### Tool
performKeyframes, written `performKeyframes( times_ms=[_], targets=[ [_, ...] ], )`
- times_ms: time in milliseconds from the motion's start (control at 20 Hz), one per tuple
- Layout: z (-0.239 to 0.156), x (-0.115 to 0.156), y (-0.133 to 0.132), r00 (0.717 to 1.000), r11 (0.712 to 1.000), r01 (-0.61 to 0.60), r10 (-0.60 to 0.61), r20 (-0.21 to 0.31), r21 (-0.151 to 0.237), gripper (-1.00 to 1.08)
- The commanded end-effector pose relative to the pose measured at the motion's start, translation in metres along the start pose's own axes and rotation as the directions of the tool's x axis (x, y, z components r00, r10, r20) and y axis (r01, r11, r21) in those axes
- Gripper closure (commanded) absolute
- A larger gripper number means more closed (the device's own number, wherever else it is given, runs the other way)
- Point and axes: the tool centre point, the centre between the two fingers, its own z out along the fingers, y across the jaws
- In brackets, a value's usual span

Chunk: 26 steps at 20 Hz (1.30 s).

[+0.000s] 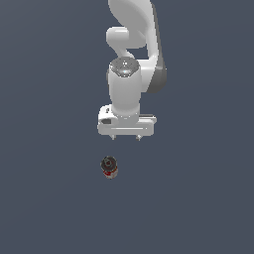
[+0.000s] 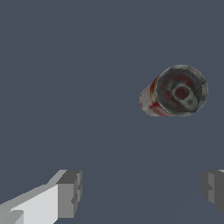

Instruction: Pick up the object and move it to a goal position.

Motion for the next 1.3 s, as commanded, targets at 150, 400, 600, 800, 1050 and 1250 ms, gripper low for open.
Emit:
performKeyframes(
  times_ms=[150, 400, 600, 800, 1050, 1250],
  targets=[
    [-0.003, 0.001, -0.004, 1.0, 1.0, 0.008, -0.008, -0.005, -0.001, -0.92],
    [-0.017, 0.006, -0.023, 0.998, 0.999, 0.047, -0.047, -0.029, -0.007, -0.92],
    [-0.02, 0.007, -0.027, 0.998, 0.998, 0.056, -0.057, -0.035, -0.008, -0.92],
    [-0.019, 0.007, -0.026, 0.998, 0.998, 0.055, -0.055, -0.033, -0.008, -0.92],
    [-0.017, 0.01, -0.023, 0.996, 0.997, 0.08, -0.08, -0.03, -0.01, -0.92],
    [-0.013, 0.016, -0.019, 0.993, 0.993, 0.119, -0.119, -0.024, -0.012, -0.92]
  ],
)
